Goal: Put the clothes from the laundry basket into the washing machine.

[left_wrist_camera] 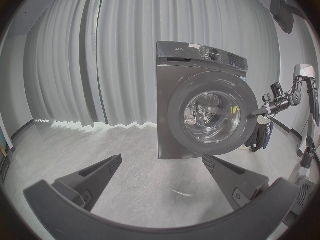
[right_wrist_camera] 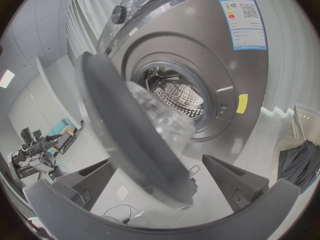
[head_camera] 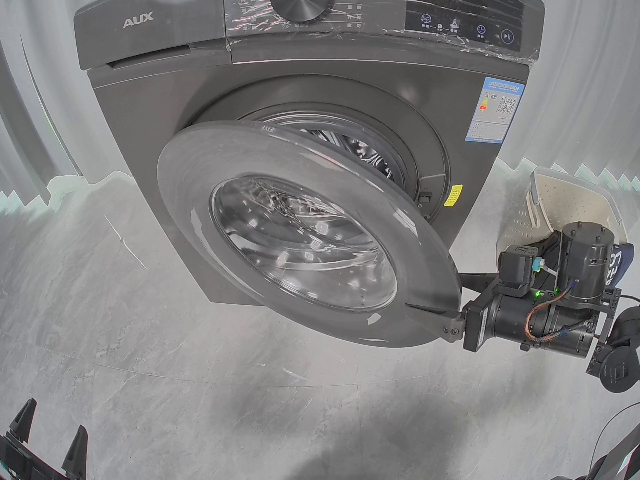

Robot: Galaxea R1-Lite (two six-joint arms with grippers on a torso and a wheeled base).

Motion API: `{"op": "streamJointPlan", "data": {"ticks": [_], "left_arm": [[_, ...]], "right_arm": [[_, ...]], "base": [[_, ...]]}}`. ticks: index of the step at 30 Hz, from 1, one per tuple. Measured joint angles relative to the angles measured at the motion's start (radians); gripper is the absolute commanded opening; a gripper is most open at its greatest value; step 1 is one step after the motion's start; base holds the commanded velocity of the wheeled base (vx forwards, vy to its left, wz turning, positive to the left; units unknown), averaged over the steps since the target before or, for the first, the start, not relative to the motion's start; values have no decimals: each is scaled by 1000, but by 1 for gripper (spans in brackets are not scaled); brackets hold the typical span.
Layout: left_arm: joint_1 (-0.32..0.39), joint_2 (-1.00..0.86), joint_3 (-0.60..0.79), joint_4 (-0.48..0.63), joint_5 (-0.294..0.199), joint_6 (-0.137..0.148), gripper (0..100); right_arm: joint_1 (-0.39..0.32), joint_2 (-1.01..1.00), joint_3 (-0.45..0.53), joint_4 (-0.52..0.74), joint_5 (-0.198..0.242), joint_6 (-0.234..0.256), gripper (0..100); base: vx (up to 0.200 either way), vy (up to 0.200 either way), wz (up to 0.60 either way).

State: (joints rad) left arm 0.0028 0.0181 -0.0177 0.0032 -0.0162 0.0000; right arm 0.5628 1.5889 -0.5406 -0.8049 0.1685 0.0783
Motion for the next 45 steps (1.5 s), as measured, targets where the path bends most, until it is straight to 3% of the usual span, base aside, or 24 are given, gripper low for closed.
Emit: {"op": "streamJointPlan", "data": {"ticks": [10, 17, 23, 28, 31, 36, 45], "left_arm": [[0, 0, 0, 0, 0, 0, 100], [0, 0, 0, 0, 0, 0, 100], [0, 0, 0, 0, 0, 0, 100], [0, 0, 0, 0, 0, 0, 100], [0, 0, 0, 0, 0, 0, 100], [0, 0, 0, 0, 0, 0, 100], [0, 0, 0, 0, 0, 0, 100]], "right_arm": [[65, 4, 35, -11, 9, 3, 100], [60, -24, 99, -36, 5, 0, 100], [21, -128, 205, -33, 3, -4, 100], [-93, -197, 239, -19, 4, -9, 100], [-144, -208, 220, -15, 1, -9, 100], [-162, -152, 161, -21, -6, -5, 100], [-108, 43, 10, -28, -22, 12, 100]], "base": [[0, 0, 0], [0, 0, 0], [0, 0, 0], [0, 0, 0], [0, 0, 0], [0, 0, 0], [0, 0, 0]]}}
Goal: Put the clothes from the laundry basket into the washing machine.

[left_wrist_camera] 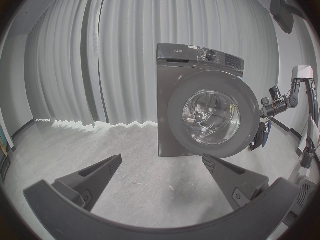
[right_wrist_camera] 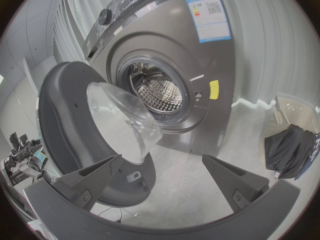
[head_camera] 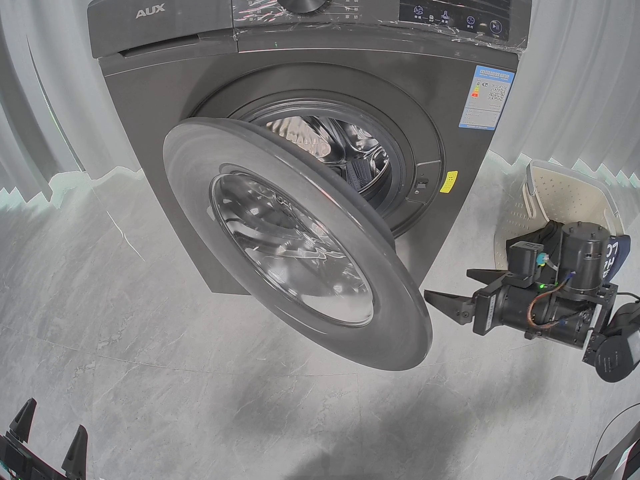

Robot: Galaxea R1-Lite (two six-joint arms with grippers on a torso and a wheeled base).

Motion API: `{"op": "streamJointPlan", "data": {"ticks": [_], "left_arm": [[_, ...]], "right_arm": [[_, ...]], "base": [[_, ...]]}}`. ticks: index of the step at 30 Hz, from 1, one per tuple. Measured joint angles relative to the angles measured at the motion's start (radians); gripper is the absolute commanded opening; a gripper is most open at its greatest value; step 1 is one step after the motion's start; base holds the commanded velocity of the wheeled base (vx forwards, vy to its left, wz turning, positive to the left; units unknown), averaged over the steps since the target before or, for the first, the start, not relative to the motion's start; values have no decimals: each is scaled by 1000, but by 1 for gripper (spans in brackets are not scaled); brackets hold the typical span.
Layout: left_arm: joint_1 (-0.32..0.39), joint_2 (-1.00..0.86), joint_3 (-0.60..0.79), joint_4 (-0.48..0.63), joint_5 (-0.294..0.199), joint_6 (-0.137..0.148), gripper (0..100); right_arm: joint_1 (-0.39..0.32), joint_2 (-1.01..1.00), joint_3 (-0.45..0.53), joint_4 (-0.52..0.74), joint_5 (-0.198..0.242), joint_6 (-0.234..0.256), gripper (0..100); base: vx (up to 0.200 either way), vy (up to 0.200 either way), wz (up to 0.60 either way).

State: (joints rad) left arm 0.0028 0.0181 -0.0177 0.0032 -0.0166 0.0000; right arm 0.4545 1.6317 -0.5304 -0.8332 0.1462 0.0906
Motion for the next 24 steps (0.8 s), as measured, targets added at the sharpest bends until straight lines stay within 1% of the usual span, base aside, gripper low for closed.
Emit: {"op": "streamJointPlan", "data": {"ticks": [5, 11, 13, 16, 18, 20, 21, 24], "left_arm": [[0, 0, 0, 0, 0, 0, 100], [0, 0, 0, 0, 0, 0, 100], [0, 0, 0, 0, 0, 0, 100], [0, 0, 0, 0, 0, 0, 100], [0, 0, 0, 0, 0, 0, 100], [0, 0, 0, 0, 0, 0, 100], [0, 0, 0, 0, -1, 0, 100], [0, 0, 0, 0, 0, 0, 100]], "right_arm": [[64, 54, -22, -3, -5, 7, 100], [154, 72, -8, 1, -3, 8, 100], [176, 68, -2, 1, -3, 18, 100], [183, 64, -10, 0, -6, 34, 100], [176, 66, -26, -1, -16, 42, 100], [154, 76, -48, 0, -36, 47, 100], [133, 90, -75, 0, -49, 49, 100], [96, 126, -133, 0, -66, 52, 100]], "base": [[0, 0, 0], [0, 0, 0], [0, 0, 0], [0, 0, 0], [0, 0, 0], [0, 0, 0], [0, 0, 0], [0, 0, 0]]}}
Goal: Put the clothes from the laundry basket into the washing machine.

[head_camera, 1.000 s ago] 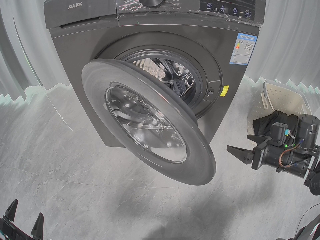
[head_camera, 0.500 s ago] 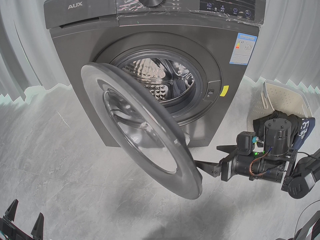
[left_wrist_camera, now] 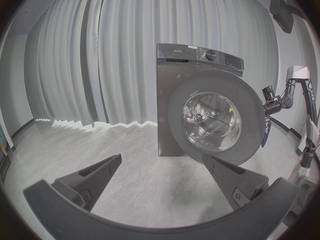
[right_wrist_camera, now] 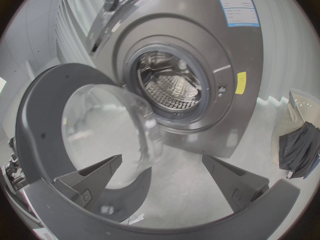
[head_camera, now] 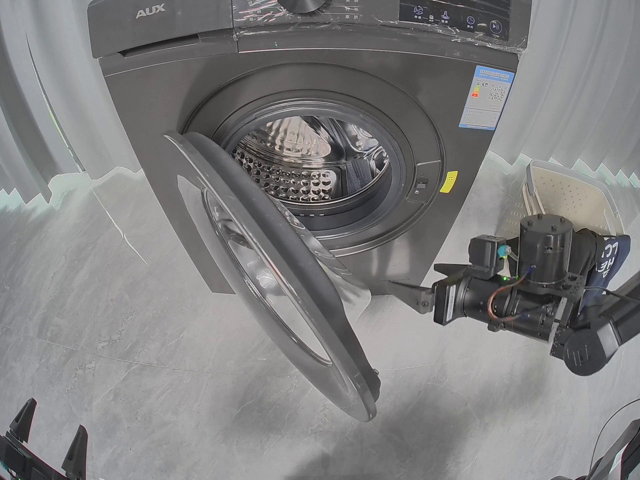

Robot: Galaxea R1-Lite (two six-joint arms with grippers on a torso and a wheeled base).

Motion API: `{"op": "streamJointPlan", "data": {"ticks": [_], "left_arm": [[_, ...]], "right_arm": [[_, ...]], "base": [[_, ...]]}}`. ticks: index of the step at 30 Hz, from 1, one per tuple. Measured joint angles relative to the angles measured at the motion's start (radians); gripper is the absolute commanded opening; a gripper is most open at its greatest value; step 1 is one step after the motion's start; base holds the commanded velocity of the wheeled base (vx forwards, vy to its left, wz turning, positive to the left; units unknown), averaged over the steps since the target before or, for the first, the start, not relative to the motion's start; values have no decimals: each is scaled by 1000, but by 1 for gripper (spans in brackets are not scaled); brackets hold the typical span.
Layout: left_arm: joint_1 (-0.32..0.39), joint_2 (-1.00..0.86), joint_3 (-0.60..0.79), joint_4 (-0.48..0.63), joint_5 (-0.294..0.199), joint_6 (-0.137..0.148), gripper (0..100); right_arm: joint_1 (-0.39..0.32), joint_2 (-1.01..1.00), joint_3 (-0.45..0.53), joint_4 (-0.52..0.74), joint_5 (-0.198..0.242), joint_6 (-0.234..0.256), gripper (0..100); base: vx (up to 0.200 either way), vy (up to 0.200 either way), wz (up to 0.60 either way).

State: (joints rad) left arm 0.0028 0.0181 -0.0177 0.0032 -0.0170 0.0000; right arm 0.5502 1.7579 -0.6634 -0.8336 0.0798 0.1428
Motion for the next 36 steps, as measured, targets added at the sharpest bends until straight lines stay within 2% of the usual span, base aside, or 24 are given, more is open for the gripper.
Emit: {"op": "streamJointPlan", "data": {"ticks": [6, 13, 23, 29, 32, 36], "left_arm": [[0, 0, 0, 0, 0, 0, 100], [0, 0, 0, 0, 0, 0, 100], [0, 0, 0, 0, 0, 0, 100], [0, 0, 0, 0, 0, 0, 100], [0, 0, 0, 0, 0, 0, 100], [0, 0, 0, 0, 0, 0, 100]], "right_arm": [[-66, 120, -132, 1, -16, 3, 100], [-77, 247, -236, 1, -21, 3, 100], [38, 294, -233, 1, -17, 7, 100], [119, 296, -226, -1, -18, 33, 100], [135, 299, -231, -21, -20, 38, 100], [136, 303, -238, -44, -14, 38, 100]], "base": [[0, 0, 0], [0, 0, 0], [0, 0, 0], [0, 0, 0], [0, 0, 0], [-200, 0, 0]]}}
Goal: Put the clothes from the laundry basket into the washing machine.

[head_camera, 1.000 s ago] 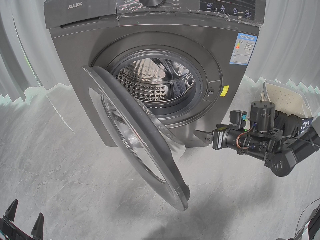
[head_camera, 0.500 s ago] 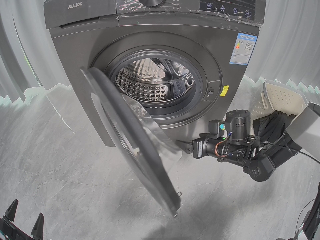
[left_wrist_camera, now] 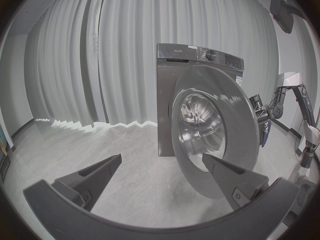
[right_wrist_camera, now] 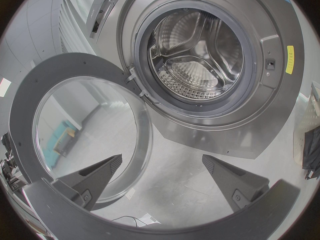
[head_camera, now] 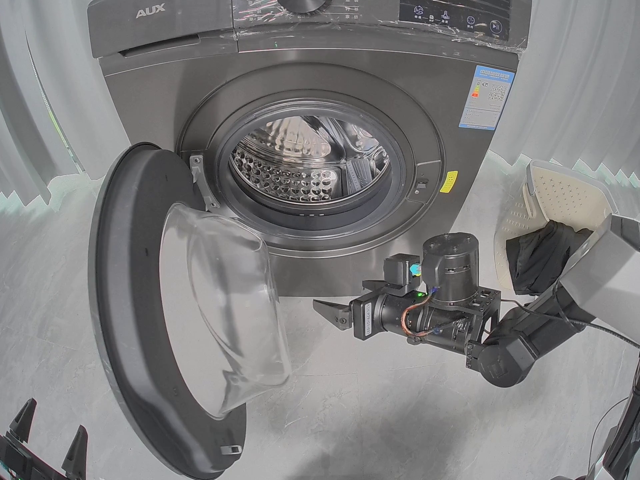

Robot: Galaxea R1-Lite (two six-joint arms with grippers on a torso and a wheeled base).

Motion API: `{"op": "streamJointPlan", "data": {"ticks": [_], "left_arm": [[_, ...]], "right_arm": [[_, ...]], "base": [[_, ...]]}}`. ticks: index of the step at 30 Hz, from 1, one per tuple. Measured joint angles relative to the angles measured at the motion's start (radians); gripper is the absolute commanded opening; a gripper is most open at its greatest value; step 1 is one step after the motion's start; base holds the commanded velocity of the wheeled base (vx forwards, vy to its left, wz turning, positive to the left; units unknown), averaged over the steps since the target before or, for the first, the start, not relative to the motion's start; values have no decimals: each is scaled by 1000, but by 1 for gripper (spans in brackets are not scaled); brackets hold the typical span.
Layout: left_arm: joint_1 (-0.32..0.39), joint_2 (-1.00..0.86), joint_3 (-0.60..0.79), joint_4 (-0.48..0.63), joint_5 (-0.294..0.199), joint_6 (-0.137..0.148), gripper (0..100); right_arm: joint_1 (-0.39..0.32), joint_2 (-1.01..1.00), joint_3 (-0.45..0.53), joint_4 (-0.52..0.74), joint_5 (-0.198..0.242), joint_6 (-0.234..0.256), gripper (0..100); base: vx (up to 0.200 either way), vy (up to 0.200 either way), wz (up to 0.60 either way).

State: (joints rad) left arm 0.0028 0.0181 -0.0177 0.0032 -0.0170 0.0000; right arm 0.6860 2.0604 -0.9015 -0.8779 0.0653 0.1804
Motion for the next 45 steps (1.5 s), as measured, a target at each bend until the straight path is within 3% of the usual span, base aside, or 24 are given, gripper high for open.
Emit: {"op": "streamJointPlan", "data": {"ticks": [11, 24, 34, 45], "left_arm": [[0, 0, 0, 0, 0, 0, 100], [0, 0, 0, 0, 1, 0, 100], [0, 0, 0, 0, 0, 0, 100], [0, 0, 0, 0, 1, 0, 100]], "right_arm": [[14, 24, -69, 8, 10, -1, 100], [82, 145, -231, 5, 12, 0, 100], [122, 235, -367, -33, 6, 37, 100], [85, 295, -493, 58, -8, 37, 100]], "base": [[-200, 0, 0], [0, 0, 0], [0, 0, 0], [0, 0, 0]]}}
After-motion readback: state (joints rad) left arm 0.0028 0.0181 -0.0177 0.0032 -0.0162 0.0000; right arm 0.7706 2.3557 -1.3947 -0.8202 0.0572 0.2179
